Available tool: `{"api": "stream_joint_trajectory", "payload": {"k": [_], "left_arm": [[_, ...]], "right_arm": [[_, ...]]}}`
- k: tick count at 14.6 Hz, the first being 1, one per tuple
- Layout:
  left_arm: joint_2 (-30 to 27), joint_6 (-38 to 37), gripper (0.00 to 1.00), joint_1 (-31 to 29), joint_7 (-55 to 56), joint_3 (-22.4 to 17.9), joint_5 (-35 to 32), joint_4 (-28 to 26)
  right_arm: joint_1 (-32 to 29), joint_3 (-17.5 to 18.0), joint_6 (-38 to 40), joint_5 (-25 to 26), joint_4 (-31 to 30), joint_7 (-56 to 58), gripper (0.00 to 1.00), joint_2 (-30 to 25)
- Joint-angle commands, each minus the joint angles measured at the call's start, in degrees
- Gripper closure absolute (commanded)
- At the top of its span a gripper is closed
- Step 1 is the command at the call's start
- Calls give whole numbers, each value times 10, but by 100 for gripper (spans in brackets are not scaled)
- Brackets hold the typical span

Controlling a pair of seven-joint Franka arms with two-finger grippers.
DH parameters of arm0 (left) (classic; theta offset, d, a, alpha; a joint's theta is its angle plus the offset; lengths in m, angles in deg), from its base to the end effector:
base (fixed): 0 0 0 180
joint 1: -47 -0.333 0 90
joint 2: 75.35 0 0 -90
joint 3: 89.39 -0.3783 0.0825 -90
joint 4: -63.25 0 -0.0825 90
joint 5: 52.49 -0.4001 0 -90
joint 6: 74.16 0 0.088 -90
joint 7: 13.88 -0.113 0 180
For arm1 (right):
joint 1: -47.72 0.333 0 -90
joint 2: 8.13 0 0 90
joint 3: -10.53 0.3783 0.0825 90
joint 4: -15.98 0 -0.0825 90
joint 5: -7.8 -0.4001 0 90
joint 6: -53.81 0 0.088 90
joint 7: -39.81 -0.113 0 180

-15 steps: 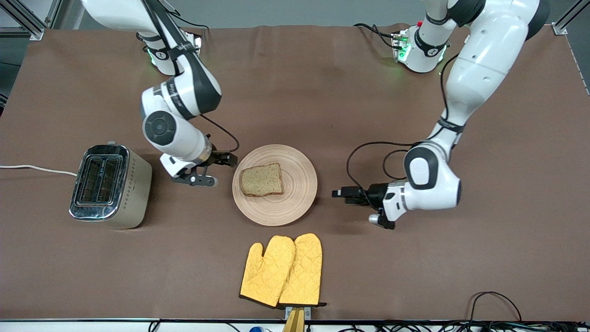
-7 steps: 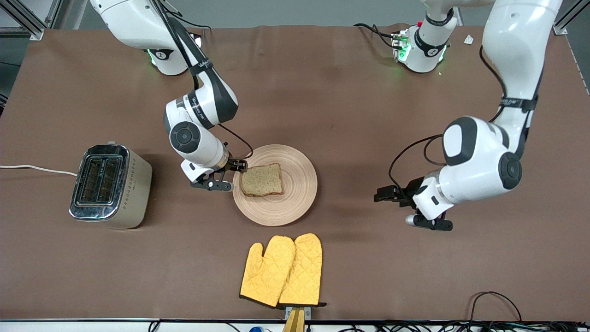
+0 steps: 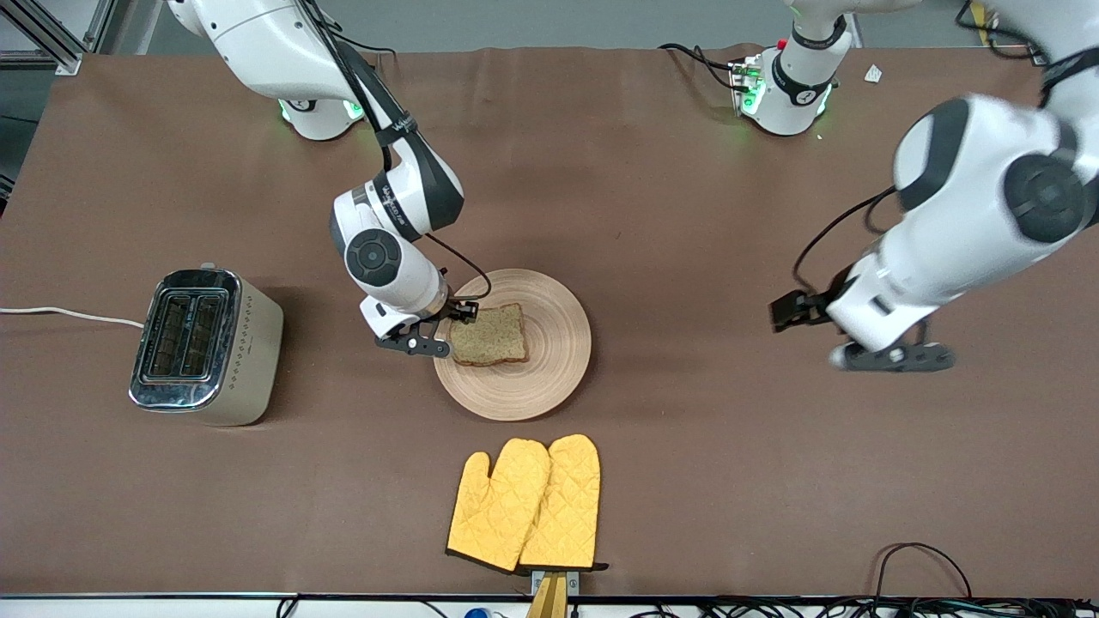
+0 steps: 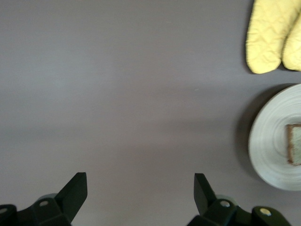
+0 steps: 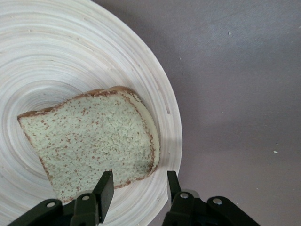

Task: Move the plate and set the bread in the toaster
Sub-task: 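Grasp the bread slice with the right gripper while the left gripper releases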

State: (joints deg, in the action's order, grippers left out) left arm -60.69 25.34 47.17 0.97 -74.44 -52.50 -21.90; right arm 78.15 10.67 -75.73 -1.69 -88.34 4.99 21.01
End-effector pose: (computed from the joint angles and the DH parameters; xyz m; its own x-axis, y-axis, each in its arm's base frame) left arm 0.6516 -0.1535 0.5828 0.9999 0.0030 -0.0139 0.0039 -0.9980 0.0637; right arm 0.5862 0.3521 0.2895 0.9753 -0.1782 -0.1304 -0.1867 -0.9808 -0.0565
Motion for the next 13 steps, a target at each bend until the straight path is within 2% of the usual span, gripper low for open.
{"api": "stream_joint_trajectory", "payload": {"k": [1,4,9,13], "left_arm": [[-35,-92,0,-20,-1,-2,-29,39],[-46,-128,0,-26,-2,-1,-31,61],[-47,-198,0,-53,-3,3,-27,121],[-54,-210,0,-54,-2,1,-31,121]], "right_arm": [[1,-4,0,-7,10,-7,49,13],[-3,-3,-1,-8,17,-8,55,24],[-4,-3,0,-9,25,-9,57,35],[-1,-3,-1,-23,32,-8,59,44]]}}
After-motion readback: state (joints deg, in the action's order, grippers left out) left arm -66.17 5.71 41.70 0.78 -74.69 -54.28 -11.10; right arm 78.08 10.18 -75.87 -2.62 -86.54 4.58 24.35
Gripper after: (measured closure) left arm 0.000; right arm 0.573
